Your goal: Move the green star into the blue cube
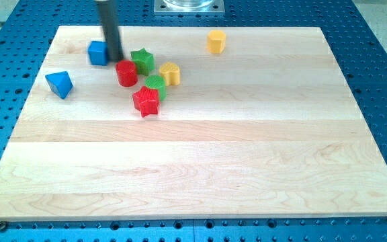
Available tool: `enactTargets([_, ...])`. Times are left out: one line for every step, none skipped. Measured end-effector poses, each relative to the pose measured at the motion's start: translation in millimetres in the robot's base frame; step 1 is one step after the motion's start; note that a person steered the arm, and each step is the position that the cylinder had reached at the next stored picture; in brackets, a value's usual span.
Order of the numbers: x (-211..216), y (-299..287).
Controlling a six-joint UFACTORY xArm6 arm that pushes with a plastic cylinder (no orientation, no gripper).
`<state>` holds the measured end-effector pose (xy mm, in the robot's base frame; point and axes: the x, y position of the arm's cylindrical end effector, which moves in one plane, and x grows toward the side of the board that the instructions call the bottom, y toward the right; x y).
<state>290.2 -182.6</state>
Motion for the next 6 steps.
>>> enactTargets([-2.4,12.9])
enactTargets([-17.6,92.6])
enactTargets([26.9,125.0])
enactTargets([44.3,87.7])
enactTargets([50.9,13.7])
enactTargets([57.9,-15.4])
